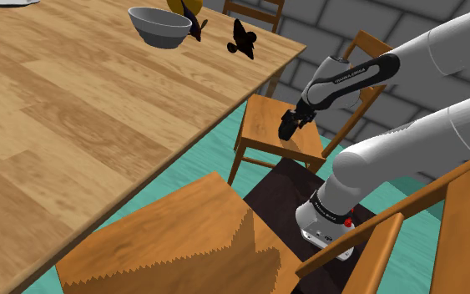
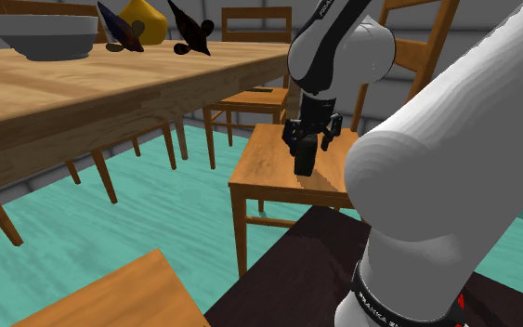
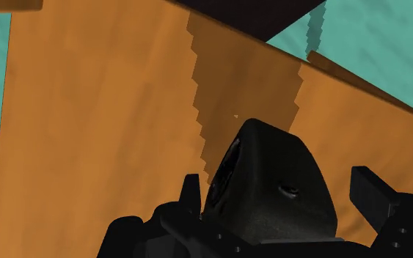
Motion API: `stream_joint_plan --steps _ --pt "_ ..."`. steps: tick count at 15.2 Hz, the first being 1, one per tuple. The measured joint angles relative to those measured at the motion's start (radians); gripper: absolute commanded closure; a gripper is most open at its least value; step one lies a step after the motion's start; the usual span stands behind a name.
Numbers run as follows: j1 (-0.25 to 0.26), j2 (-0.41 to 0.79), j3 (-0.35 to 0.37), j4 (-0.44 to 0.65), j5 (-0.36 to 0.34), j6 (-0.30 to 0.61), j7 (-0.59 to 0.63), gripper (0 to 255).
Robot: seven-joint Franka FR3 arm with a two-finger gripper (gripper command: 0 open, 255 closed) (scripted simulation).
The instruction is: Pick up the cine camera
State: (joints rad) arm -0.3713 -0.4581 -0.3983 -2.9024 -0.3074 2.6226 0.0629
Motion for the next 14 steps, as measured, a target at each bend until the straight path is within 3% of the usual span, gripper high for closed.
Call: stream_joint_plan --steps 10,14 --pt "0.000 0.002 0.000 -0.003 -0.001 0.007 0.001 255" --pt "-0.001 -0.040 0.009 0.014 0.004 -0.053 0.001 255"
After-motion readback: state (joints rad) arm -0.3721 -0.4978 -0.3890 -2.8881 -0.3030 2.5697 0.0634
